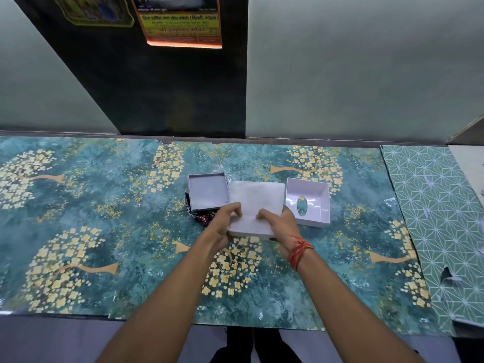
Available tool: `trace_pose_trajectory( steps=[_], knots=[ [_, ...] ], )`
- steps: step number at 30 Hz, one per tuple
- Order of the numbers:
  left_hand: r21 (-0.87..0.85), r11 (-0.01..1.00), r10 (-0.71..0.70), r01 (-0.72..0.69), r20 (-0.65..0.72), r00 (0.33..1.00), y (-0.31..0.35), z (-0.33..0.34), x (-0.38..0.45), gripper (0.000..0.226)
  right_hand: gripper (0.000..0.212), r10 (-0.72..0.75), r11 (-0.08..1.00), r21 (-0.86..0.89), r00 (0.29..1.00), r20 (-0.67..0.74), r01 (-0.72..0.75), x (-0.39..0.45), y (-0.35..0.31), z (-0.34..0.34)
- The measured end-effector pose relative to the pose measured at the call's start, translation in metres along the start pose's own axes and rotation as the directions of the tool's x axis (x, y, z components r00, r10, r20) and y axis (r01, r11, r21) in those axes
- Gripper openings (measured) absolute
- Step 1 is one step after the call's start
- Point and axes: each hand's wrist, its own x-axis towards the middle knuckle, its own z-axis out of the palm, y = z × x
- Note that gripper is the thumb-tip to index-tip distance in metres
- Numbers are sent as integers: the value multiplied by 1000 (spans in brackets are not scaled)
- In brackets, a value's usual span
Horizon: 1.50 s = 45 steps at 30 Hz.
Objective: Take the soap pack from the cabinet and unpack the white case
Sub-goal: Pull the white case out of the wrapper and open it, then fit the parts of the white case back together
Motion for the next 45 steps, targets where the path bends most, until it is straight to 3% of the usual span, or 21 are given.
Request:
trace_pose_trajectory(
  steps=[4,8,12,16,20,25,29,34,39,45],
  knots=[
    [-22,1000,-3,5,94,996,2,-4,-5,54,60,-32,999,-23,984,173,36,-3,-6,-15],
    [-14,999,38,-36,134,990,3,4,-7,60,89,-77,991,117,982,170,57,0,-11,-24],
    [-9,995,100,-100,131,986,-2,17,-7,48,64,-112,988,127,980,165,91,-4,-11,-35],
    [37,993,113,-115,51,992,-5,34,-8,35,60,-123,991,76,982,141,114,-5,-7,-35],
    [39,985,166,-165,-9,986,-9,46,-3,28,42,-68,993,102,995,72,60,1,-13,-48],
    [158,959,234,-233,14,972,-5,72,6,48,21,-22,1000,22,999,-24,22,16,-16,-64],
    [210,943,262,-257,3,965,1,95,20,21,18,-38,999,-40,990,-136,33,29,-26,-79],
    [460,841,333,-286,-23,943,19,117,44,38,37,-196,949,-293,942,-274,113,52,-42,-104],
    [682,670,415,-294,-16,910,27,131,60,38,38,-262,857,-514,899,-351,49,67,-44,-116],
    [829,489,467,-270,13,884,28,138,67,28,36,-256,840,-543,891,-374,13,75,-39,-121]
  ],
)
